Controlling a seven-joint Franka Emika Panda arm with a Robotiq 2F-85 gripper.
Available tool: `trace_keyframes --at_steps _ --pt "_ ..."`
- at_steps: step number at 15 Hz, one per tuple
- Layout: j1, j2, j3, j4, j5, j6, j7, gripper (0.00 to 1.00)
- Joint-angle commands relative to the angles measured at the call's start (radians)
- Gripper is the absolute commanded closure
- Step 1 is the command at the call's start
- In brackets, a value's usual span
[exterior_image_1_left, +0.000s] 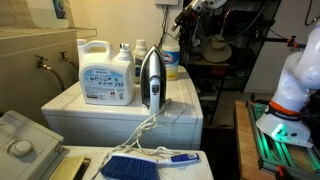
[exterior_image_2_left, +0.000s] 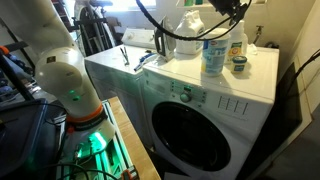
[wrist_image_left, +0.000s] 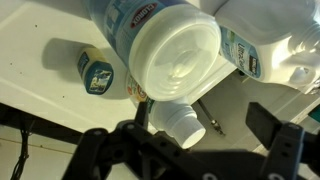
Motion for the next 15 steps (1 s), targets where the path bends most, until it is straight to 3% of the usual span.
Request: trace_keyframes --at_steps 1,15 --pt "-0.049 0.076 0.027 0.057 0.069 -0.029 -0.052 0.0" --pt "-0.134 0.186 0.093 0.134 0.192 -0.137 -0.083 0.0"
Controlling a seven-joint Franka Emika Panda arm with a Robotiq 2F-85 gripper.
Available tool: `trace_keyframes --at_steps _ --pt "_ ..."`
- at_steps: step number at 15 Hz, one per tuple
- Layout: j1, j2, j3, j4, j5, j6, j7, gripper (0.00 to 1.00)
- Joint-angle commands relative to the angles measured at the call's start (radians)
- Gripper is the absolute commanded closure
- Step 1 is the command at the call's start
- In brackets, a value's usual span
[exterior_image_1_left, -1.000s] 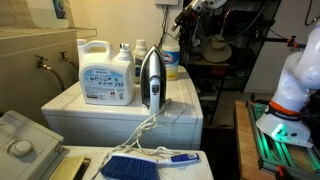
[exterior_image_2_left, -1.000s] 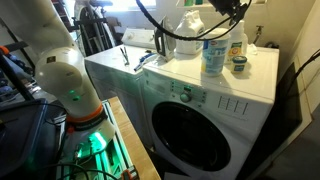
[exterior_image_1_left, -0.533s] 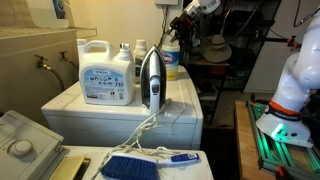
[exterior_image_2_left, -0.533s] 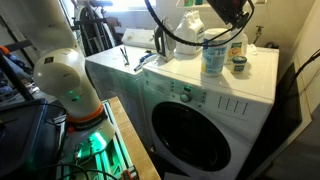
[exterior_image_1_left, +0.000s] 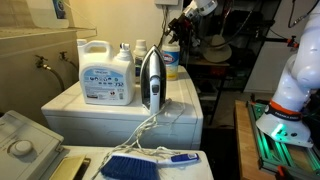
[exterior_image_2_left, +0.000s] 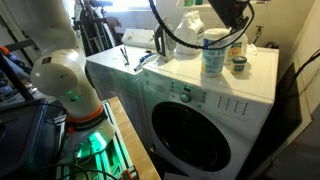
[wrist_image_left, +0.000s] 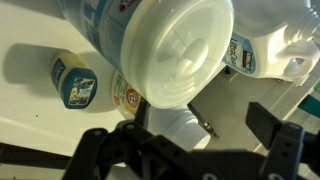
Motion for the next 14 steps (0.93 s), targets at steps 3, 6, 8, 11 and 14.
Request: trace_keyframes --at_steps 3,6,8,11,14 --pt "-0.043 0.034 0.021 0.035 0.037 -0.06 -0.022 0.0" --pt "-0.05 0.036 0.026 0.041 0.057 -0.077 -0.024 0.0" --pt "-0.054 0.033 0.026 0.045 0.075 -0.098 -0.028 0.0" --pt "-0.059 0.027 0.025 0.056 0.097 -0.132 -0.03 0.0" --pt "-0.065 0.023 0.023 0.068 0.118 -0.181 -0.009 0.0"
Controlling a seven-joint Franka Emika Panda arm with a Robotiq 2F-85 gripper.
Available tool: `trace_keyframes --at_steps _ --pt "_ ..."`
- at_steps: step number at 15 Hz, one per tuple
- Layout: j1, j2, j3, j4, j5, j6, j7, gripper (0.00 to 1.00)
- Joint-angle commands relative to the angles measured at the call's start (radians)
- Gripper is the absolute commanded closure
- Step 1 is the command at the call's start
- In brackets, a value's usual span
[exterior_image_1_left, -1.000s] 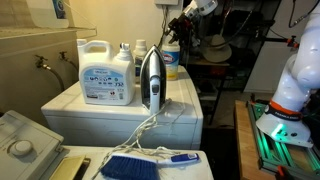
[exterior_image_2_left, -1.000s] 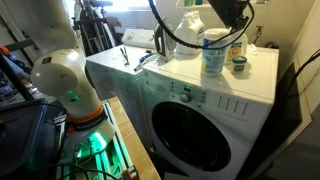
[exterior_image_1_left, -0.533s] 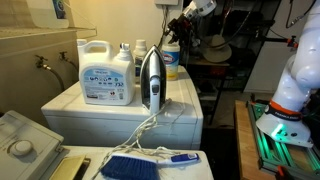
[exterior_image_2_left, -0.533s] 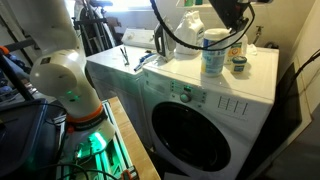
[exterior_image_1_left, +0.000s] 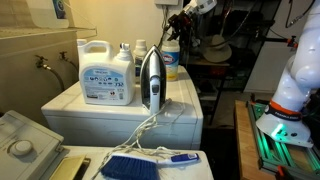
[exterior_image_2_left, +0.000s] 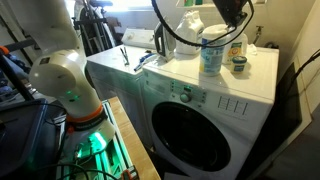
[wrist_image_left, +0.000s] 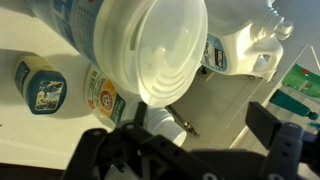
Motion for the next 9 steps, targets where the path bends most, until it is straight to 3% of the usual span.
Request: trace_keyframes --at_steps 1,9 --pt "-0.028 -0.003 0.006 0.017 0.042 -0.084 0.004 0.0" --pt "-0.047 -0.034 -0.005 0.054 0.025 -0.332 0.024 0.0"
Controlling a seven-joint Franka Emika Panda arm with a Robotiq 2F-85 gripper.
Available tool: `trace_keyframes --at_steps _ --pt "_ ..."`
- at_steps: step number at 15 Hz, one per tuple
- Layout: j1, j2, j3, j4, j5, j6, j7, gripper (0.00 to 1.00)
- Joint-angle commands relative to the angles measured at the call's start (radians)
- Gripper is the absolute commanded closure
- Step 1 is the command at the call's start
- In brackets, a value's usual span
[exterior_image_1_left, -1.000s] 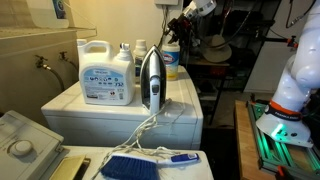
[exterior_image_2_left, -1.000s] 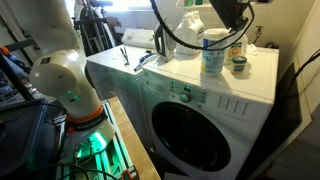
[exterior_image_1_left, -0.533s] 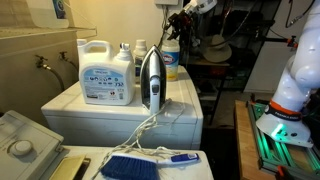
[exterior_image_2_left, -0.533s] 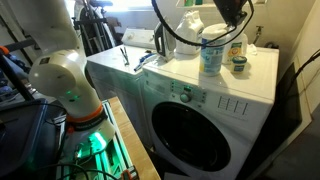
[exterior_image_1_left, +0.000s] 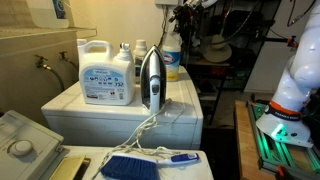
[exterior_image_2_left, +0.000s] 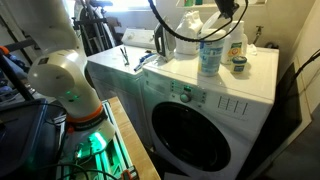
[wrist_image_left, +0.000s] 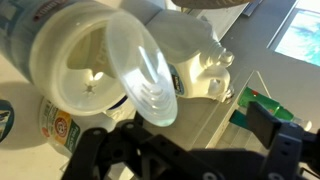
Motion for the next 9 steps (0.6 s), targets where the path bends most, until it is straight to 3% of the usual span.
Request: trace_keyframes --at_steps 1,9 --pt "-0.019 -0.011 -0.005 0.01 0.006 -0.112 0.017 0.0" --pt "-0.007 -0.014 0.005 0.026 -0.042 -0.293 0.024 0.0"
